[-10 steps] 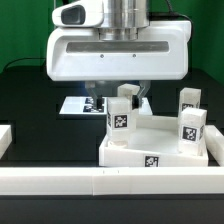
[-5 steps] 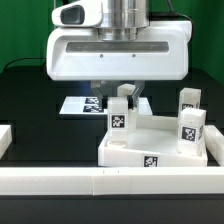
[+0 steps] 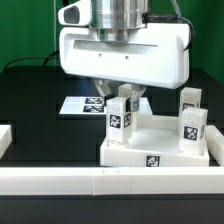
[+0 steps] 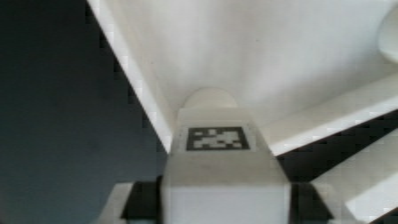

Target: Assemble square table

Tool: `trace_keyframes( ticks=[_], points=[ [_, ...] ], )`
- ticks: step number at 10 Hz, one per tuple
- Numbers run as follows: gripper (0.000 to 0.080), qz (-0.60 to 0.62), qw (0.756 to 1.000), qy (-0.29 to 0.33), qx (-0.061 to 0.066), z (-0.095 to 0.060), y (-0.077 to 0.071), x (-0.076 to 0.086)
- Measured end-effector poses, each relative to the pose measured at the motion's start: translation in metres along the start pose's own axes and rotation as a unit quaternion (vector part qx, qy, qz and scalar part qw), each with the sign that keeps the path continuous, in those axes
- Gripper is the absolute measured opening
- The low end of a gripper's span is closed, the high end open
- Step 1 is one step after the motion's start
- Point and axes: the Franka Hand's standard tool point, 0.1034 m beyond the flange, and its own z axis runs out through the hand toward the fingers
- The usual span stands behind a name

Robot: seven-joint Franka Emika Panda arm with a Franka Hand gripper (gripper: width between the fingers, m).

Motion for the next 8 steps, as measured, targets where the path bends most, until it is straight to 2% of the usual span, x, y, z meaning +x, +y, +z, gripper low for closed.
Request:
trace_keyframes(
  ticks=[1,4,7,8],
  points=[
    [0.0287,0.085,0.996,-0.001,0.001,0.0003,-0.0031,-0.0027],
    [0.0287,0.22,0.976,-0.007,0.009,0.0008,-0.0036,-0.0032],
    [0.0295,0.206,0.978,-0.007,0.009,0.0008,-0.0037,-0.0032],
    [0.0472,0.201,0.98,-0.007,0.009,0.0008,-0.0034,-0.0031]
  ],
)
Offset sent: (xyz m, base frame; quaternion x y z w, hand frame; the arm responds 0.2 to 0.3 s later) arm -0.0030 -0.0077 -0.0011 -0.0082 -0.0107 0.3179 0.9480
